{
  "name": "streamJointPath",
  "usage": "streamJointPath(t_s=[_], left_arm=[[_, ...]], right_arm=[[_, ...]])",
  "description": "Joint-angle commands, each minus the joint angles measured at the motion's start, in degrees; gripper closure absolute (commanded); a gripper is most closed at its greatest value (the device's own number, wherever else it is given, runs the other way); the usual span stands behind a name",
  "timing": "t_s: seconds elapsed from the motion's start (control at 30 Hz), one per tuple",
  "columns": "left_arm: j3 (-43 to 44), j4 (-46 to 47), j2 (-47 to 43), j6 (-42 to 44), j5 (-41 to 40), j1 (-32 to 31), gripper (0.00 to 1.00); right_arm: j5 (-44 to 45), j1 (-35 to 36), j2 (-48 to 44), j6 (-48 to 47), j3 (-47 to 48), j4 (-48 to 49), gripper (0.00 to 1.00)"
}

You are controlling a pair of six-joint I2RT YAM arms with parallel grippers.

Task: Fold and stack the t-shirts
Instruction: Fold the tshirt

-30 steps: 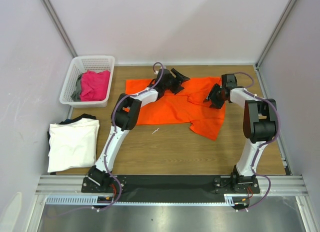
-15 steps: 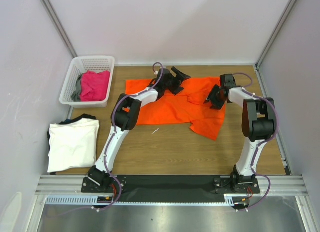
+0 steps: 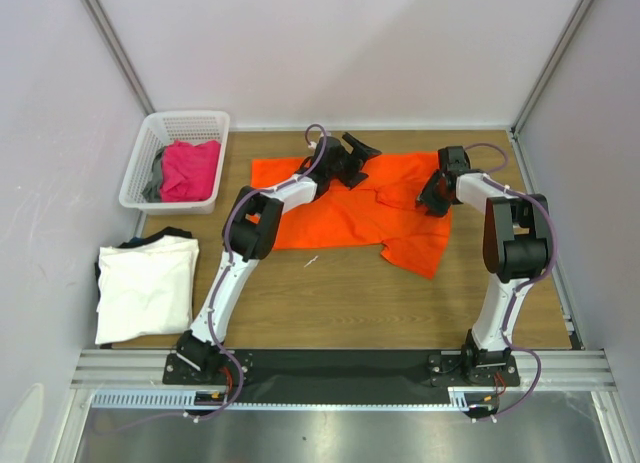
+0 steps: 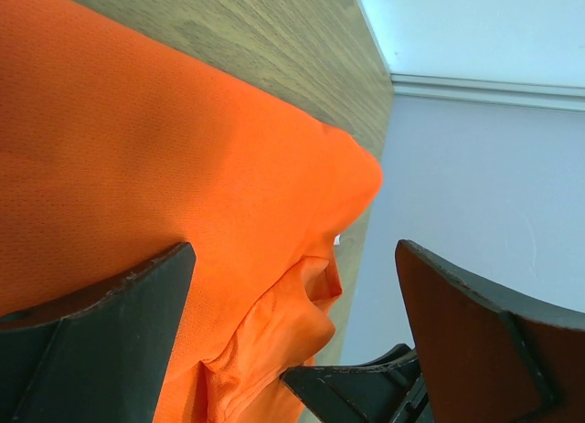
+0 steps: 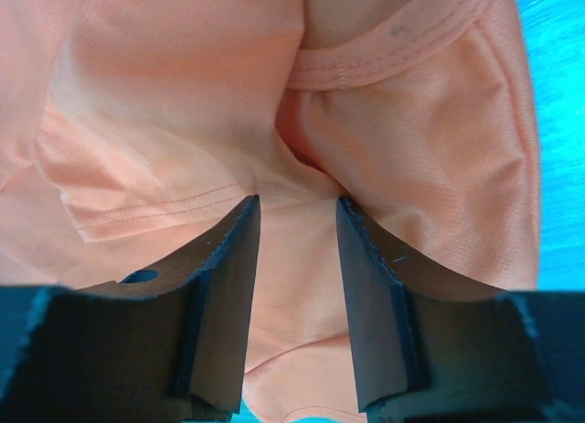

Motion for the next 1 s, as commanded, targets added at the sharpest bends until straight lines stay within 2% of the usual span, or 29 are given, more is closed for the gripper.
streamJointPath(t_s=[0.0, 0.5, 0.67, 0.77, 0.8, 0.83, 0.97], left_arm=[[-1.1, -1.8, -0.6, 0.2, -2.2, -0.2, 0.00], [-2.3, -1.0, -1.1, 0.2, -2.0, -0.3, 0.00], [-2.4, -1.0, -1.1, 0.2, -1.9, -0.3, 0.00], [-2.6, -1.1, -1.1, 0.2, -1.8, -0.3, 0.00], [-2.6, -1.2, -1.2, 0.2, -1.8, -0.3, 0.00], [-2.6, -1.2, -1.2, 0.2, -1.8, -0.3, 0.00], [-2.5, -1.6, -1.3, 0.2, -2.1, -0.3, 0.00]], right_arm=[[3.6, 0.0, -0.3, -0.3, 1.6, -1.1, 0.58], [6.9, 0.8, 1.6, -3.3, 4.4, -0.9, 0.62], [5.7, 0.8, 2.8, -3.5, 4.4, -1.1, 0.68], [5.1, 0.8, 2.4, -3.8, 4.6, -1.6, 0.80], [4.8, 0.8, 2.2, -4.0, 4.7, -1.9, 0.90], [4.7, 0.7, 1.5, -4.3, 4.7, -2.4, 0.94], [1.9, 0.4, -0.6, -4.9, 5.4, -5.1, 1.00]])
